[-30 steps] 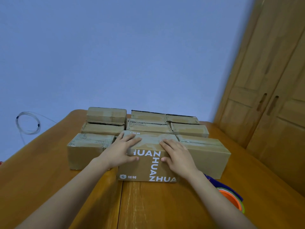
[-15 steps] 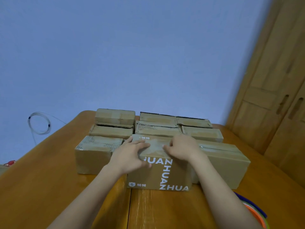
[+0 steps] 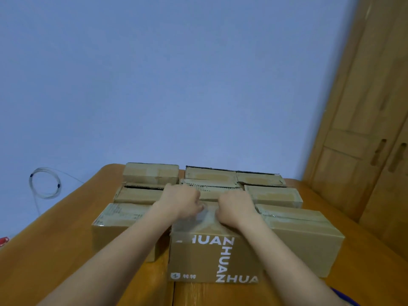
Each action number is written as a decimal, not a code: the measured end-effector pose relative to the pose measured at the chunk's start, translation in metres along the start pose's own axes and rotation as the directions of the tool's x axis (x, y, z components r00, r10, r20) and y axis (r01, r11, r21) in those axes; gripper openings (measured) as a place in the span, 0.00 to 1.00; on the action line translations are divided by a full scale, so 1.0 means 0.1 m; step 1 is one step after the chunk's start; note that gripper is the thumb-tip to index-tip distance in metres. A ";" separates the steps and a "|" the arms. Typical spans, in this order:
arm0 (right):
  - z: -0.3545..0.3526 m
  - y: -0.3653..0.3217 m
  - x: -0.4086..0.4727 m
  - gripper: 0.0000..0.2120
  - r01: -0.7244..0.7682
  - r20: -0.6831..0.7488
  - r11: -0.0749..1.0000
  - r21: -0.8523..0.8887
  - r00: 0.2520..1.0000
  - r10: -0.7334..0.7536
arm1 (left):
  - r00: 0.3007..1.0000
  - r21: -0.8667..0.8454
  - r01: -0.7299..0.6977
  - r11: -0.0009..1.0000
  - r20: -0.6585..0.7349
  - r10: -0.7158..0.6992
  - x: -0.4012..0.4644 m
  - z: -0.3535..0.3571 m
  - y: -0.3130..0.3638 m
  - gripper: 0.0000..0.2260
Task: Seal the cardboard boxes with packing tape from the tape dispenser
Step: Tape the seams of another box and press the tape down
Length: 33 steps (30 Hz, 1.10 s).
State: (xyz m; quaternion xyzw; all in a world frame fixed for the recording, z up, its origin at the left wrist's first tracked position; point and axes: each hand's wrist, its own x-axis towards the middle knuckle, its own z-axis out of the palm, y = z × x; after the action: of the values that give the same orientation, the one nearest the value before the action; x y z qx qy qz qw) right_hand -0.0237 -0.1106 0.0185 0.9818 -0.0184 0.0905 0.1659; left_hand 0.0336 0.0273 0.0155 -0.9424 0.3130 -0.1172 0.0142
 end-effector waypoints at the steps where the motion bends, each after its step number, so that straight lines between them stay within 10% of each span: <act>1: -0.03 0.08 0.05 0.10 -0.027 0.019 0.997 0.066 0.999 0.026 | 1.000 0.019 0.002 1.000 -0.003 -0.002 0.07 -0.03 -0.01 0.14; 6: -0.08 0.44 0.50 0.13 -0.090 0.005 0.947 0.309 0.996 0.093 | 0.999 -0.112 0.036 0.993 -0.016 -0.038 0.54 0.00 -0.06 0.23; 10: 0.16 0.56 0.77 0.36 -0.007 0.180 0.884 0.468 0.980 -0.087 | 0.982 -0.131 0.015 0.991 0.189 0.011 0.91 0.14 -0.11 0.32; 15: 0.28 0.70 0.94 0.41 -0.046 0.331 0.759 0.649 0.916 -0.227 | 0.900 -0.368 0.079 0.926 0.426 0.092 1.24 0.36 -0.21 0.43; 24: 0.71 0.69 1.17 0.50 0.063 0.358 0.947 0.315 0.916 -0.180 | 0.935 -0.142 -0.138 0.980 0.307 0.177 1.34 0.62 -0.27 0.38; 33: 0.63 0.64 1.05 0.37 0.107 0.195 0.941 0.321 0.965 -0.177 | 0.963 -0.195 -0.130 0.972 0.210 0.171 1.26 0.57 -0.27 0.35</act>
State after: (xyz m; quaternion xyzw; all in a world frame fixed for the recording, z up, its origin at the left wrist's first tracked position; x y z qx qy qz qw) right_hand 0.0864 -0.1922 0.0004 0.9983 0.0488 -0.0299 0.0143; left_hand 0.1605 -0.0283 -0.0105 -0.9204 0.3896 0.0205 -0.0264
